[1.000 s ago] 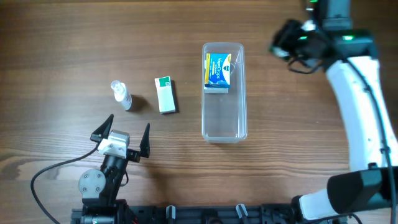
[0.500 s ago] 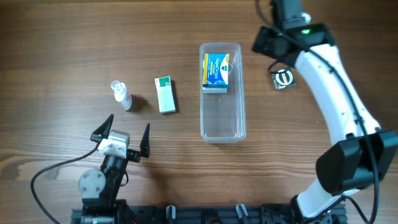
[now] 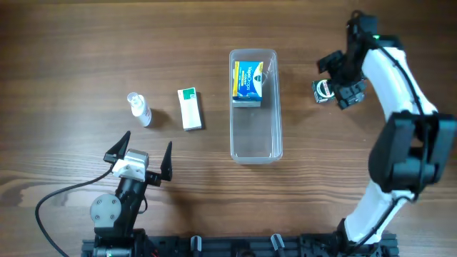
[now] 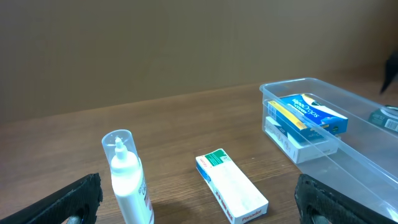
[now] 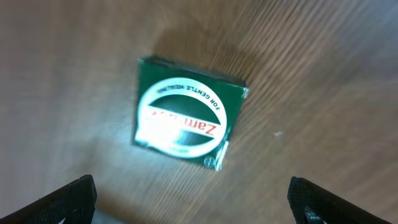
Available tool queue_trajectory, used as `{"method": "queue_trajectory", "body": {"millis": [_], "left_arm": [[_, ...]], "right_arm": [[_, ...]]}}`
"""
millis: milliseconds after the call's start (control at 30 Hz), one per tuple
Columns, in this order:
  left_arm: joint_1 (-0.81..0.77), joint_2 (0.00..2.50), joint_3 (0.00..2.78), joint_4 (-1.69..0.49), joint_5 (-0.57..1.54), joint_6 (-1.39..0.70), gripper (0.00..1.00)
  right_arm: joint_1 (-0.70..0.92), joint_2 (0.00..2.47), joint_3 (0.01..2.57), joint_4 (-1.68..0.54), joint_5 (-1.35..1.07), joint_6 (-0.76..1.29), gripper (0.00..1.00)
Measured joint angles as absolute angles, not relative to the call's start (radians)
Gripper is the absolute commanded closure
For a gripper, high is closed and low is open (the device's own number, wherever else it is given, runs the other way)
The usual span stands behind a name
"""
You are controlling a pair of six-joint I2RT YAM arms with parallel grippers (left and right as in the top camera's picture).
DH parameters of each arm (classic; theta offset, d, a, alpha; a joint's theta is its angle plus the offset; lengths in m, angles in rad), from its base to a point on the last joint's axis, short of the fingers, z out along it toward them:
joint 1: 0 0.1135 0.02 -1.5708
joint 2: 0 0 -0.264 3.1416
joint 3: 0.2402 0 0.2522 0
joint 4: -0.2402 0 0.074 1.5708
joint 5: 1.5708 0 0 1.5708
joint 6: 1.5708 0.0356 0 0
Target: Pack container
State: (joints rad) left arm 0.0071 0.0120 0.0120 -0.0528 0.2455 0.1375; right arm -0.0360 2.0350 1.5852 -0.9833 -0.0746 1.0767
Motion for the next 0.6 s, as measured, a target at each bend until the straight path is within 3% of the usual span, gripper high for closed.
{"method": "queue_trajectory", "body": {"millis": [600], "left_arm": [[0.007,0.012,0.012,-0.053,0.245,0.138,0.0]], "right_arm": [[-0.035,2.129,1.577,-0.878,-0.043,1.179,0.01]]}}
